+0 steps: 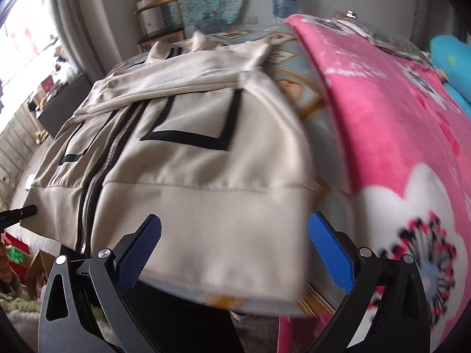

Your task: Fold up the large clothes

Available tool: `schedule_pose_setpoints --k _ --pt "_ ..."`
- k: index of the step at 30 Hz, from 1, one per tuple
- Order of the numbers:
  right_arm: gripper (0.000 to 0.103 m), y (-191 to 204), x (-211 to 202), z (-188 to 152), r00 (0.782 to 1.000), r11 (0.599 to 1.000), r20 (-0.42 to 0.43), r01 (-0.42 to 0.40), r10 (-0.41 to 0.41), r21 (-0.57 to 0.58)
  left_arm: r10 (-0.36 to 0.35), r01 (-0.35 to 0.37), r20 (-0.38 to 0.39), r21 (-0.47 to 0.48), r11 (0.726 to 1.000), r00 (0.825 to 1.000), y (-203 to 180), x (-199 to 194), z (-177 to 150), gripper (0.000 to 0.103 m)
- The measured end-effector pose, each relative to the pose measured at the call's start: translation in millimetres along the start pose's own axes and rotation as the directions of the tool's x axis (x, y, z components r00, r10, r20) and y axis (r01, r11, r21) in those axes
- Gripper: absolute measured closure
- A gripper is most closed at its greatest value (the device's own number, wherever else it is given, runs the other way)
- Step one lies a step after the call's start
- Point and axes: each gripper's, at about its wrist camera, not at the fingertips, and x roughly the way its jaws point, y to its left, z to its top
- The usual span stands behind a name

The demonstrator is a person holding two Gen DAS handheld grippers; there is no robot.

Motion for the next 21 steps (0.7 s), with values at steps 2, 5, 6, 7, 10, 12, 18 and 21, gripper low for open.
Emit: schedule_pose_setpoints --k 2,5,6,7,10,12,18,21 --pt "0.006 -15.8 -13.6 -8.4 1.0 0.999 0.012 0.001 -0.001 0.039 -0.015 0.015 0.016 0.003 1.0 1.0 -0.7 -7.6 0.7 0.095" --pt "0.007 -35.8 -23.6 -22.1 1.0 0.994 0.003 -0.019 0.019 0.105 -0.016 0.015 0.034 0.017 1.0 0.999 -3.6 -14.5 3.0 0.096" --pt "0.013 -39.2 -22.3 -24.6 1.0 0.993 -0.005 -0.027 0.028 0.116 -0.012 0.012 0.037 0.024 1.0 0.999 -5.1 -14.4 4.1 0.097" --pt "0.016 -41.0 -20.2 -25.7 0.999 0.992 -0.011 -0.032 0.034 0.121 -0.009 0.008 0.037 0.03 1.0 0.999 -5.9 -14.7 5.0 0.097" --pt "0.024 -42.2 -10.9 -25.9 0.997 0.988 -0.016 -0.069 0.072 0.14 0.013 -0.015 0.039 0.051 0.999 0.999 -11.6 -14.7 6.7 0.097" --pt "0.033 -42.9 -3.8 -24.2 0.996 0.986 -0.025 -0.077 0.082 0.15 0.031 -0.034 0.046 0.063 0.997 0.998 -15.3 -15.4 6.7 0.097" --pt "0.051 -44.8 5.1 -27.2 0.998 0.99 -0.055 -0.037 0.044 0.133 0.061 -0.065 0.053 0.071 0.995 0.997 -15.9 -15.0 3.8 0.097" --pt "0.07 -43.1 1.6 -33.5 0.995 0.989 -0.066 -0.067 0.077 0.135 0.064 -0.069 0.057 0.08 0.994 0.996 -17.2 -14.6 2.4 0.097"
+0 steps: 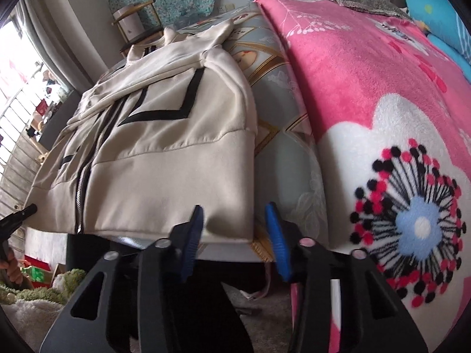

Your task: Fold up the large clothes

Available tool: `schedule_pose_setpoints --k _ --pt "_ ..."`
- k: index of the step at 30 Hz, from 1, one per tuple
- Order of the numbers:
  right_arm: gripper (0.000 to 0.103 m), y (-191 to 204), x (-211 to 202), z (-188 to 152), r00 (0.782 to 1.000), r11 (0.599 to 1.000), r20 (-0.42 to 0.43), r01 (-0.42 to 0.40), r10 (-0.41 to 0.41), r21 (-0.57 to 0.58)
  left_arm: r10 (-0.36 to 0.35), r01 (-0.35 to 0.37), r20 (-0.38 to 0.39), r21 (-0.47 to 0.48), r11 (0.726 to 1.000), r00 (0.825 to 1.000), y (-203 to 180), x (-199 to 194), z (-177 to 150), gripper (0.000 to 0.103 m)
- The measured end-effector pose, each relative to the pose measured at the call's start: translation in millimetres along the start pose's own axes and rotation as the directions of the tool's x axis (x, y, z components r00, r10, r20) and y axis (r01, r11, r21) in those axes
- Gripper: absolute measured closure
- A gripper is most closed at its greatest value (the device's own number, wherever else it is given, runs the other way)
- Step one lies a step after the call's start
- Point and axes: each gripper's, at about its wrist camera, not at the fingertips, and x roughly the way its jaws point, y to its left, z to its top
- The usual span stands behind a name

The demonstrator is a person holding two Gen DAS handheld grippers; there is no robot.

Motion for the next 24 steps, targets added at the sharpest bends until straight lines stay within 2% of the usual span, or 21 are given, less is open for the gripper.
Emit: schedule_pose_setpoints --k 4,5,6,12,16,21,24 --pt "0.087 8.9 -0.4 -6.5 0.999 0.998 -0.007 0.041 -0.041 -0.041 -0.016 0.016 0.006 0.014 1.0 1.0 -0.6 -0.3 1.0 0.097" --pt "0.094 9.5 -3.4 -5.8 0.999 0.999 0.004 0.037 -0.037 -0.036 -0.024 0.024 0.012 0.019 1.0 1.0 -1.4 -1.5 1.9 0.097" --pt "0.096 9.7 -8.2 -3.9 1.0 0.999 0.019 0.025 -0.025 -0.024 -0.038 0.038 0.02 0.022 0.999 0.999 -2.2 -3.7 3.6 0.097" --pt "0.097 25.7 -36.6 19.7 0.994 0.998 0.109 0.023 -0.017 -0.05 -0.137 0.134 0.082 0.04 0.99 0.987 -13.5 -18.4 30.1 0.097" --pt "0.097 36.0 -43.6 50.1 0.986 0.998 0.167 -0.006 0.017 -0.067 -0.186 0.182 0.123 0.039 0.982 0.975 -21.1 -19.9 68.6 0.097" --pt "0.097 48.2 -32.0 109.6 0.971 0.996 0.234 -0.024 0.044 -0.087 -0.183 0.175 0.165 0.058 0.983 0.969 -25.8 -9.4 119.3 0.097" --pt "0.097 48.7 -7.0 150.3 0.971 0.998 0.236 -0.032 0.046 -0.063 -0.161 0.16 0.15 0.021 0.987 0.975 -18.2 9.8 150.2 0.097"
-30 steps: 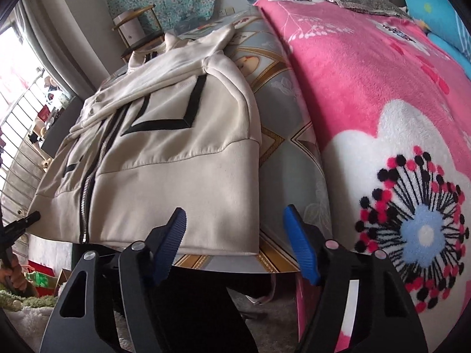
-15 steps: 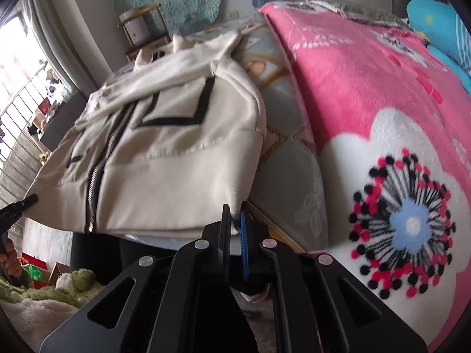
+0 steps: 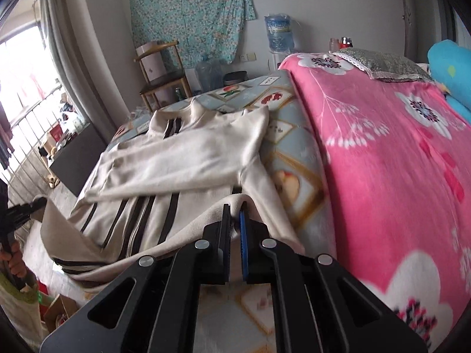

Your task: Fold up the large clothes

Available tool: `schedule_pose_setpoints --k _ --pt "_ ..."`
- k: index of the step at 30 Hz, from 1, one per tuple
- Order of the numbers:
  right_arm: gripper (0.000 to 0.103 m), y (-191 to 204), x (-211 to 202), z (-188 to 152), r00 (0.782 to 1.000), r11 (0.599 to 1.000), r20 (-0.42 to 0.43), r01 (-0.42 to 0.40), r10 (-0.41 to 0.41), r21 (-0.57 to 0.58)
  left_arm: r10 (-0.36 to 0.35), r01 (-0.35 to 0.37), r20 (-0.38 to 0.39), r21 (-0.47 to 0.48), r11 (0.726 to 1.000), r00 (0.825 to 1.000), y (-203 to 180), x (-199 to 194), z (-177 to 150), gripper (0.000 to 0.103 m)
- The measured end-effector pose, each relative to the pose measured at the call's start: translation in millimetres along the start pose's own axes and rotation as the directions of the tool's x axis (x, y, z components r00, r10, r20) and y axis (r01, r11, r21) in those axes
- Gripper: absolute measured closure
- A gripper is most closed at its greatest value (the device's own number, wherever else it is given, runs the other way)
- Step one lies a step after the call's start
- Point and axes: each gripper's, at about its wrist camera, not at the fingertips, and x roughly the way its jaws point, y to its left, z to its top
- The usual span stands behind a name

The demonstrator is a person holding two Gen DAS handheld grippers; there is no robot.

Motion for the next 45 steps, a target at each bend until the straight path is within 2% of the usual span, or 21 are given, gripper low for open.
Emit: schedule_pose_setpoints --k 3,5,7,8,10,12,14,15,18,22,25,29,31,34,35,36,37,39,40,42,45 --pt "0.097 -10.8 47.5 26.6 0.999 0.998 -0.033 -0.007 0.01 0.07 0.053 -0.054 -0.026 -0.024 0.998 0.998 16.0 28.6 20.7 0.095" --pt "0.095 -19.9 80.5 34.1 0.997 0.992 -0.068 -0.012 0.02 0.123 0.075 -0.078 -0.052 -0.056 0.995 0.996 30.2 46.7 27.5 0.088" --pt "0.084 -29.8 110.3 34.8 0.99 0.985 -0.136 -0.02 0.044 0.171 0.149 -0.155 -0.066 -0.103 0.982 0.987 44.5 55.4 29.3 0.059" --pt "0.073 -35.1 120.4 33.2 0.985 0.98 -0.164 -0.018 0.051 0.198 0.181 -0.186 -0.052 -0.128 0.974 0.982 50.1 52.8 28.4 0.056" --pt "0.069 -39.2 119.7 28.8 0.984 0.973 -0.157 -0.043 0.08 0.228 0.171 -0.17 -0.01 -0.162 0.972 0.985 56.9 39.7 22.8 0.05" --pt "0.044 -38.1 103.4 21.8 0.989 0.975 -0.134 -0.037 0.067 0.22 0.185 -0.183 0.002 -0.165 0.969 0.983 59.2 24.0 12.6 0.047" --pt "0.032 -37.1 83.1 12.9 0.993 0.976 -0.108 -0.031 0.055 0.214 0.179 -0.179 -0.014 -0.155 0.972 0.984 59.1 13.0 0.4 0.047" --pt "0.029 -37.2 71.7 6.4 0.992 0.975 -0.104 -0.041 0.065 0.218 0.163 -0.165 -0.027 -0.15 0.975 0.986 57.0 8.3 -8.0 0.047" --pt "0.024 -43.1 51.2 -16.3 0.985 0.956 -0.121 -0.084 0.122 0.28 0.132 -0.14 -0.076 -0.122 0.983 0.988 46.4 4.4 -33.4 0.033" --pt "0.024 -53.8 45.9 -51.7 0.968 0.917 -0.189 -0.079 0.164 0.39 0.079 -0.097 -0.145 -0.122 0.988 0.986 38.0 22.2 -58.4 0.027" --pt "0.024 -56.4 52.5 -68.0 0.965 0.898 -0.196 -0.073 0.174 0.434 0.09 -0.122 -0.148 -0.218 0.968 0.985 49.3 34.7 -65.3 0.027" --pt "0.024 -57.0 62.2 -66.0 0.973 0.877 -0.146 -0.089 0.177 0.473 0.109 -0.118 -0.046 -0.363 0.924 0.993 70.3 32.2 -62.0 0.027" --pt "0.024 -59.5 70.2 -61.6 0.977 0.865 -0.118 -0.1 0.179 0.491 0.088 -0.078 0.003 -0.428 0.9 0.996 79.5 32.8 -60.1 0.027" --pt "0.024 -59.4 83.5 -52.2 0.985 0.866 -0.084 -0.089 0.149 0.492 0.112 -0.068 0.072 -0.453 0.889 0.991 80.1 35.6 -59.6 0.029" --pt "0.029 -57.7 86.1 -47.9 0.988 0.87 -0.065 -0.091 0.14 0.485 0.147 -0.099 0.077 -0.439 0.893 0.986 75.6 38.2 -58.2 0.032" --pt "0.041 -55.5 89.4 -44.8 0.991 0.874 -0.055 -0.081 0.122 0.479 0.208 -0.161 0.073 -0.413 0.897 0.975 68.8 42.0 -57.2 0.048" --pt "0.047 -55.8 92.8 -42.7 0.993 0.874 -0.052 -0.072 0.11 0.48 0.251 -0.208 0.064 -0.388 0.898 0.966 64.5 45.4 -55.6 0.062" --pt "0.067 -54.3 101.7 -39.3 0.994 0.875 -0.044 -0.069 0.103 0.48 0.322 -0.293 0.048 -0.305 0.906 0.946 51.3 54.2 -53.2 0.077" --pt "0.071 -46.5 105.9 -34.5 0.996 0.898 -0.054 -0.037 0.068 0.438 0.342 -0.317 0.056 -0.261 0.912 0.938 44.1 53.5 -51.4 0.084" --pt "0.077 -26.3 100.7 -23.9 0.999 0.946 -0.043 0.037 -0.025 0.321 0.413 -0.403 0.118 -0.102 0.909 0.903 16.2 46.8 -46.8 0.092" --pt "0.079 -5.5 73.0 -10.7 0.996 0.971 0.027 0.072 -0.081 0.227 0.441 -0.46 0.221 0.04 0.887 0.87 -17.7 24.2 -44.6 0.095"
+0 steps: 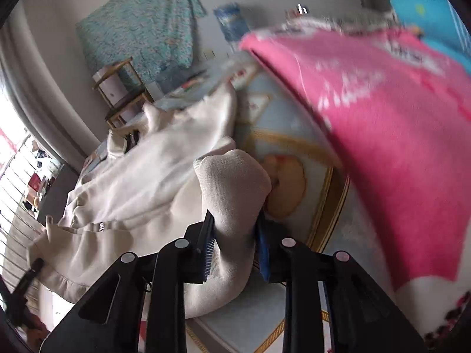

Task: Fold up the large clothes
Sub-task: 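Lay the gripped fabric flat on the jacket and open both grippers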

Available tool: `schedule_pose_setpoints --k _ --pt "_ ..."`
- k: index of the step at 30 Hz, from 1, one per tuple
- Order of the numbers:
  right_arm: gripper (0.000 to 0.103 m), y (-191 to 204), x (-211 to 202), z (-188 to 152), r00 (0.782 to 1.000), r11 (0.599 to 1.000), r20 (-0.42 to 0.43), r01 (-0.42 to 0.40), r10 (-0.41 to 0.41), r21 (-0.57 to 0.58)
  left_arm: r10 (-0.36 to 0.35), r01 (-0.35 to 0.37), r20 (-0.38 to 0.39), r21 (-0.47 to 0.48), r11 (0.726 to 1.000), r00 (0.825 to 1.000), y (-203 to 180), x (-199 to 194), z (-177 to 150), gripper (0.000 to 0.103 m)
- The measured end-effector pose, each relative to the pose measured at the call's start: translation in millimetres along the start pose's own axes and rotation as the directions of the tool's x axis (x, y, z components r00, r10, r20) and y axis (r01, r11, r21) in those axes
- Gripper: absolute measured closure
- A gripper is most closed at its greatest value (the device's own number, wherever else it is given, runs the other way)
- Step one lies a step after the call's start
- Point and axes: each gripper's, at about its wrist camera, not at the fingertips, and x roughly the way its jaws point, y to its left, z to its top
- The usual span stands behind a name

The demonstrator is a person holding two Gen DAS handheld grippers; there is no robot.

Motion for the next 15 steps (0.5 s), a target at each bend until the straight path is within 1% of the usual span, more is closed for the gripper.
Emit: schedule_pose_setpoints --k 4,6,8,9,10,11,12,13,14,15 --pt "0.08 -0.8 -38.4 8.7 0.998 0.999 0.05 -0.048 0.047 0.018 -0.024 0.016 0.082 0.099 0.995 0.996 -10.5 -47.8 11.2 0.099" --pt "0.08 0.4 -61.6 4.4 0.997 0.998 0.055 -0.06 0.06 0.003 -0.04 0.031 0.079 0.111 0.993 0.996 -8.5 -62.4 14.9 0.099" --pt "0.08 -1.6 -80.9 -7.3 0.997 0.998 0.046 -0.062 0.063 -0.017 -0.065 0.061 0.041 0.091 0.994 0.997 4.6 -78.1 11.4 0.099" --pt "0.08 -5.1 -87.9 -15.0 0.998 0.998 0.03 -0.062 0.062 -0.019 -0.073 0.073 0.007 0.07 0.995 0.997 14.9 -84.0 6.3 0.099" --pt "0.08 -11.3 -90.5 -22.1 0.998 0.998 0.007 -0.069 0.069 -0.015 -0.077 0.078 -0.022 0.051 0.996 0.997 22.8 -87.3 0.0 0.099" --pt "0.077 -20.0 -88.5 -30.8 0.997 0.997 -0.03 -0.075 0.075 -0.002 -0.081 0.083 -0.066 0.021 0.996 0.995 32.9 -86.9 -9.7 0.098" --pt "0.073 -31.1 -81.0 -40.2 0.993 0.996 -0.085 -0.082 0.084 0.022 -0.094 0.093 -0.125 -0.012 0.996 0.988 42.5 -82.7 -21.9 0.097" --pt "0.07 -42.8 -71.2 -47.6 0.985 0.995 -0.149 -0.083 0.09 0.05 -0.104 0.099 -0.172 -0.033 0.995 0.98 50.3 -74.8 -32.1 0.091" --pt "0.065 -52.9 -64.9 -52.2 0.977 0.994 -0.191 -0.078 0.091 0.077 -0.11 0.099 -0.228 -0.062 0.993 0.967 59.6 -65.0 -44.1 0.088" --pt "0.06 -69.9 -56.8 -58.1 0.963 0.989 -0.251 -0.065 0.097 0.131 -0.112 0.091 -0.267 -0.091 0.992 0.957 67.4 -59.0 -52.3 0.084"
